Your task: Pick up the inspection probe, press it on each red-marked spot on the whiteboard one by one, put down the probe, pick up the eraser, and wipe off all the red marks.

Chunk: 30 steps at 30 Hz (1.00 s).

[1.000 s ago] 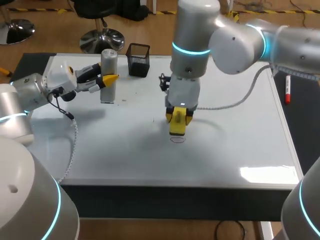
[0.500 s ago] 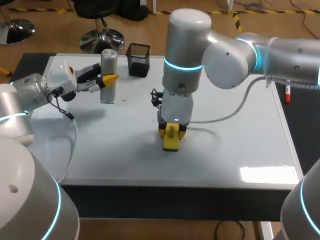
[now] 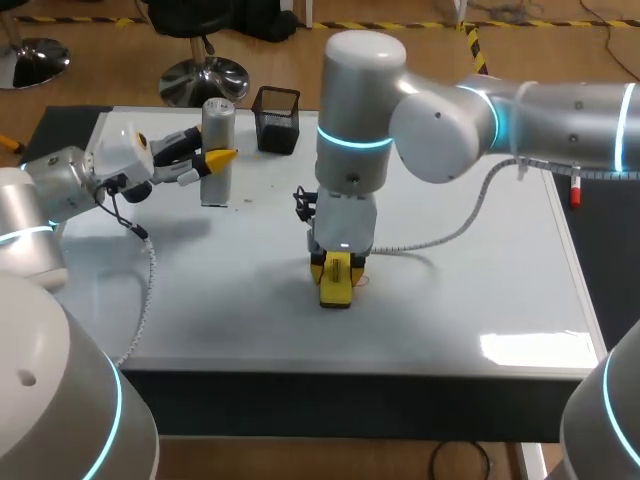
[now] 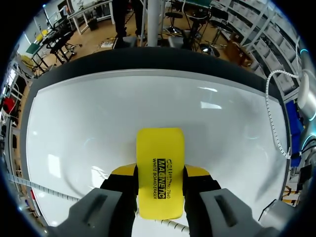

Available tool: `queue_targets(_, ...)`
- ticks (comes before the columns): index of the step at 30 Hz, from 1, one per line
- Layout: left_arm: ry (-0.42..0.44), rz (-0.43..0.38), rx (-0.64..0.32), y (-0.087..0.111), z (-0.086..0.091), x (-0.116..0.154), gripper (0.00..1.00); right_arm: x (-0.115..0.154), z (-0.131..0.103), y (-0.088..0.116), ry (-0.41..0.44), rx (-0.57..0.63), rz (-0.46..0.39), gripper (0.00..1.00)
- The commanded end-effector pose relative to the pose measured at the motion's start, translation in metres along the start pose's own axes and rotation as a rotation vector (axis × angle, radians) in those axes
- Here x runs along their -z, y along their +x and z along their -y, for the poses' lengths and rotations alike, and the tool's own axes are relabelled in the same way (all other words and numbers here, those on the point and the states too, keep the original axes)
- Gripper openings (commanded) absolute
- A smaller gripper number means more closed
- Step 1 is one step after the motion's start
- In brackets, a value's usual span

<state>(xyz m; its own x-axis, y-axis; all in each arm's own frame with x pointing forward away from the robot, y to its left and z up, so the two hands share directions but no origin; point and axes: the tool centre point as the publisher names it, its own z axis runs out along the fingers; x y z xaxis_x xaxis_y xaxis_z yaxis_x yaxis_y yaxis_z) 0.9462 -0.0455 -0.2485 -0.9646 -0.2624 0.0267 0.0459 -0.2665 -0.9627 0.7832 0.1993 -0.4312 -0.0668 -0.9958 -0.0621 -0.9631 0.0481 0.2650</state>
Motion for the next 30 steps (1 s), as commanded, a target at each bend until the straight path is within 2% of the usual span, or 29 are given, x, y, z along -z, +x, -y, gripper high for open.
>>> queue_targets(1, 0.001, 0.002, -0.002, 0.001, 0.001, 0.000, 0.00, -0.002, 0.002, 0.006, -0.005, -0.006, -0.008, 0.00)
queue_targets(15, 0.001, 0.002, -0.002, 0.001, 0.001, 0.000, 0.00, -0.023, 0.003, 0.048, -0.056, -0.082, -0.037, 0.00)
queue_targets(24, 0.001, 0.002, -0.002, 0.001, 0.001, 0.000, 0.00, -0.021, -0.001, 0.073, -0.059, -0.126, -0.061, 0.00)
queue_targets(30, 0.001, 0.002, -0.002, 0.001, 0.001, 0.000, 0.00, -0.017, -0.004, 0.082, -0.055, -0.139, -0.071, 0.00)
